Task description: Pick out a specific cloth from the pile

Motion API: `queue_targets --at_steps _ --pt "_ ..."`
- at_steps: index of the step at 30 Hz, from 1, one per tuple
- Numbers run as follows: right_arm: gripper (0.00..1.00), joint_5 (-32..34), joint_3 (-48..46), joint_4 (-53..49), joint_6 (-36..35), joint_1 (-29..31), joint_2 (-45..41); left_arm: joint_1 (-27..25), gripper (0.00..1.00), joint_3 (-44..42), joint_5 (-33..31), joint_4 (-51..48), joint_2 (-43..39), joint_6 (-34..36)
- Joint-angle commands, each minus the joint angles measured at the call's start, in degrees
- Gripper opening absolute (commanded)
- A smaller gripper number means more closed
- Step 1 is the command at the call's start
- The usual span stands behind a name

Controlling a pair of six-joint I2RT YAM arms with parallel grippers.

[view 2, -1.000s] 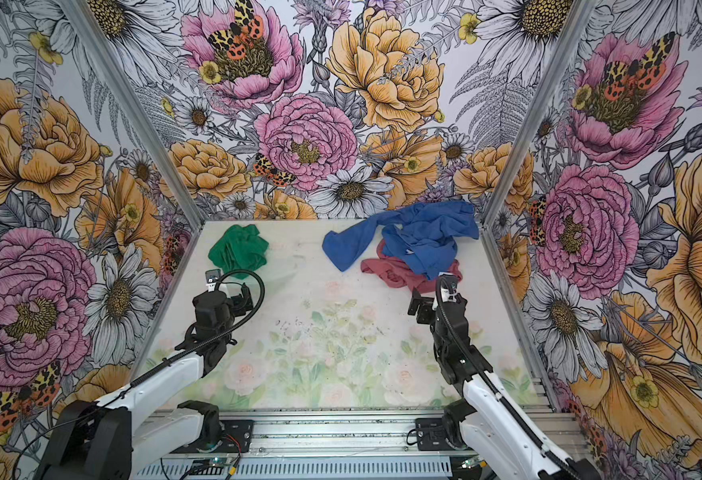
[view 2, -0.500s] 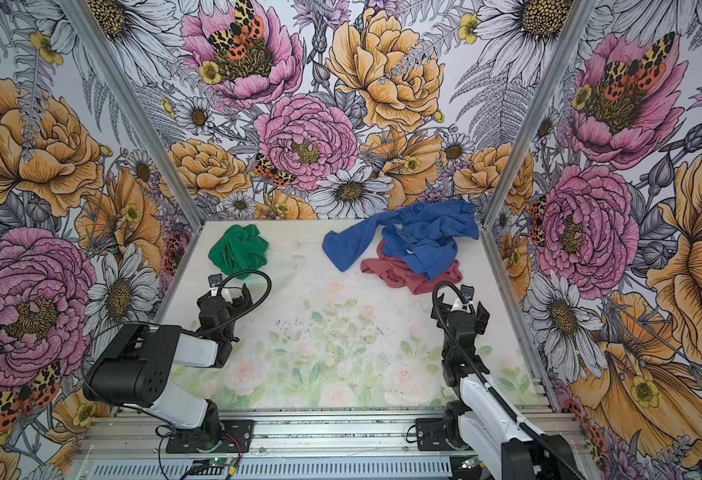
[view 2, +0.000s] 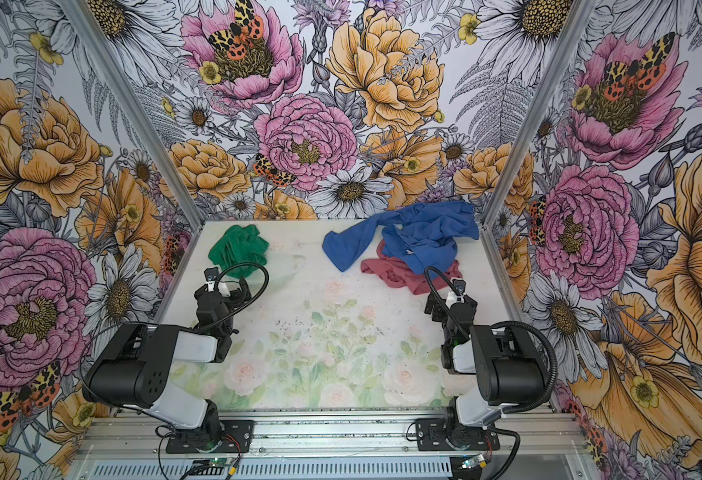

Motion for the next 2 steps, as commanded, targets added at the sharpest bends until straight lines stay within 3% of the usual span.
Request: queue_targets --at_steps 1,2 --pt "0.99 -1.50 4.41 -0.95 -0.60 0.52 -1.15 0.52 0.99 1.05 0.93 -0.40 -0.18 -0.03" --pt "1.00 -1.51 4.51 -0.39 -0.85 0.65 -0.72 0.47 0.99 1.02 0.95 -0.36 -0.23 0.01"
